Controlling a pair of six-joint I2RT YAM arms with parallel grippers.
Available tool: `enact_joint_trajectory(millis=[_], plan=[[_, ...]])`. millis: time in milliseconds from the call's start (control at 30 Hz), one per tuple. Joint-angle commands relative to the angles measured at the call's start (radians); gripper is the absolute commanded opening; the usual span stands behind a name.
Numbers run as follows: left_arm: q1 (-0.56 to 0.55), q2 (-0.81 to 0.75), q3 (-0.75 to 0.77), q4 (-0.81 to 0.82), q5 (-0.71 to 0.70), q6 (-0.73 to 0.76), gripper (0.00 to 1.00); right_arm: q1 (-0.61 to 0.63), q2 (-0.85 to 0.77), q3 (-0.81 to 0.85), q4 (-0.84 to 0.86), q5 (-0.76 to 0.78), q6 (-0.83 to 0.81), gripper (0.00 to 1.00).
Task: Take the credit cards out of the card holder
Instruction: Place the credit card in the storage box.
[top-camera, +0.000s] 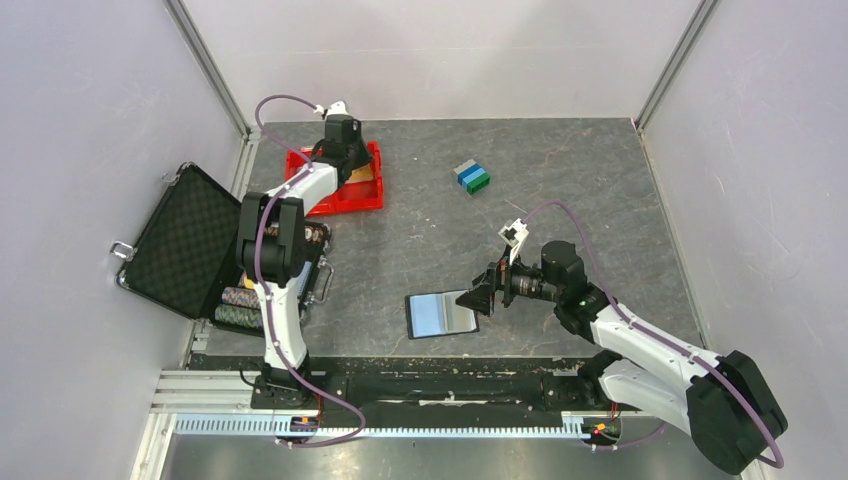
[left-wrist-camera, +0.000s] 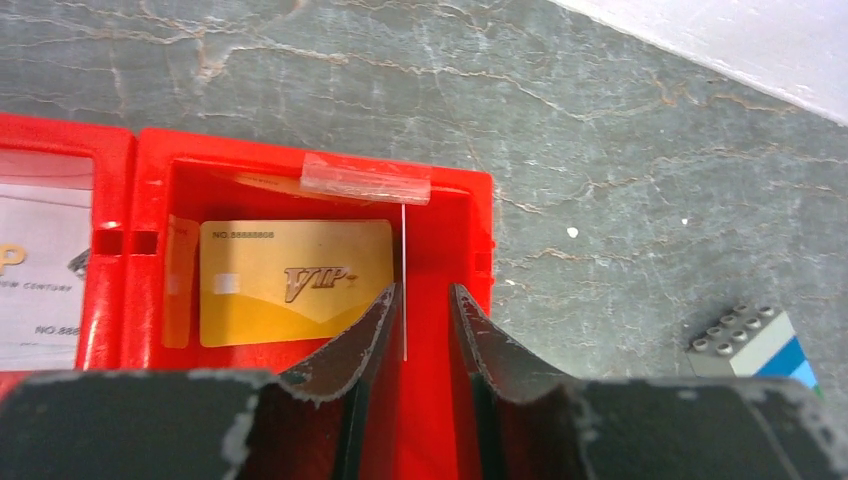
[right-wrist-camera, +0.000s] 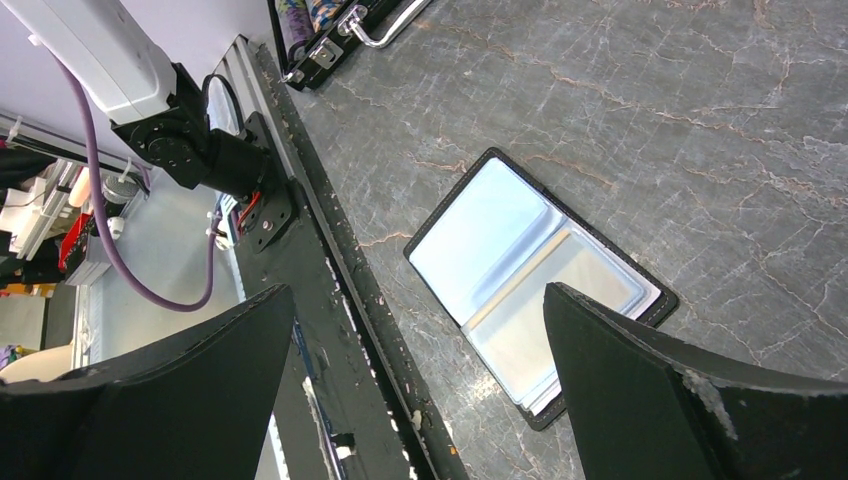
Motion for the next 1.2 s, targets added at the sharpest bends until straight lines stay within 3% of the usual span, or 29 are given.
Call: enact_joint_trajectory(millis=[0,333,633,1167], plan=[[-0.009,-0.061,0.058,-0.011,-0.100,0.087,0.31,-0.008,-0.011,0.024,0.029,-0.017,0.002,0.98],[-0.028,-0.045,0.097,-0.091,-0.164,0.136,0.31,-0.011,-0.010,0.029,0.033,-0.023,0.007,0.98],[-0.028,-0.017,0.117,-0.101,-0.080,0.144,0.32,-0.016,-0.007,0.034,0.031,-0.027,0.007,0.98],[-0.015,0.084,0.170,-0.218,-0.202,0.203,0.31,-0.024,-0.006,0.044,0.022,-0.035,0.006,0.98]])
